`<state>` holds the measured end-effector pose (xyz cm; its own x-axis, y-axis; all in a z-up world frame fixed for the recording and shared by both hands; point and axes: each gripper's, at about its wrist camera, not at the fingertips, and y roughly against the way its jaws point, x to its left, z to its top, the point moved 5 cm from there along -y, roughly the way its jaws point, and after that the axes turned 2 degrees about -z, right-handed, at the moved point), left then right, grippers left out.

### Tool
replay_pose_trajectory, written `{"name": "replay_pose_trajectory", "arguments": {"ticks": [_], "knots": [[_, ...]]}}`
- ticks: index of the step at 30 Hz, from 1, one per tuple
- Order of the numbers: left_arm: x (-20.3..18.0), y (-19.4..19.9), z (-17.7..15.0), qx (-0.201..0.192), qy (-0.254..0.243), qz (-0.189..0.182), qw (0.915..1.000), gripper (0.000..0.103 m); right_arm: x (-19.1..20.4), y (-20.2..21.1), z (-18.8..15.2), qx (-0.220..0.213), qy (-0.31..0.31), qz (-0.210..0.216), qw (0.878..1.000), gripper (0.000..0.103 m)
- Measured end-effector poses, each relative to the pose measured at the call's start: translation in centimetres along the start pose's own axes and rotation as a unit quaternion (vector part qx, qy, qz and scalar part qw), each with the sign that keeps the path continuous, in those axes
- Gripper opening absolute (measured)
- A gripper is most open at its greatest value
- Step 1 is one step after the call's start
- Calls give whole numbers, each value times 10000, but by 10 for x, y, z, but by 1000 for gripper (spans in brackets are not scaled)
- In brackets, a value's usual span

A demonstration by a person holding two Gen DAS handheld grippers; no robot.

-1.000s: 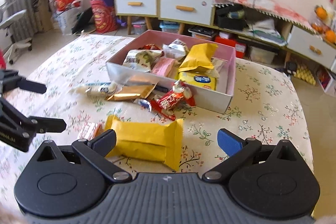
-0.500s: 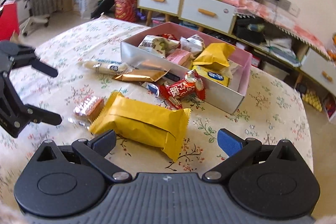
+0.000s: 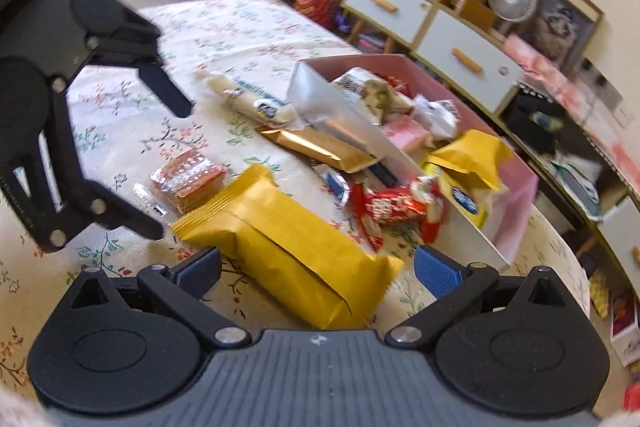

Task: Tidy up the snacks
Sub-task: 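Grasp the pink wafer packet with the left gripper while the right gripper grasps the yellow pack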

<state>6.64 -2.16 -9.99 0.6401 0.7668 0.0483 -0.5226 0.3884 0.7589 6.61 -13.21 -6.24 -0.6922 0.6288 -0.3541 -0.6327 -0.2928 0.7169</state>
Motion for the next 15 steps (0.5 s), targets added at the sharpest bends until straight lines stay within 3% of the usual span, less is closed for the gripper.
{"name": "replay_pose_trajectory", "arguments": {"ticks": [6,7,15], "knots": [[-4,-7,7,66,-5,-129,9999,55,5,-6,5,56,103,155,9998,84],[-5,-8,9,73,-3,-129,9999,54,5,-6,6,78,56,202,9998,77],[-3,-7,9,136,155,-56,9998,43,3,-4,4,233,-168,200,9994,60]]}}
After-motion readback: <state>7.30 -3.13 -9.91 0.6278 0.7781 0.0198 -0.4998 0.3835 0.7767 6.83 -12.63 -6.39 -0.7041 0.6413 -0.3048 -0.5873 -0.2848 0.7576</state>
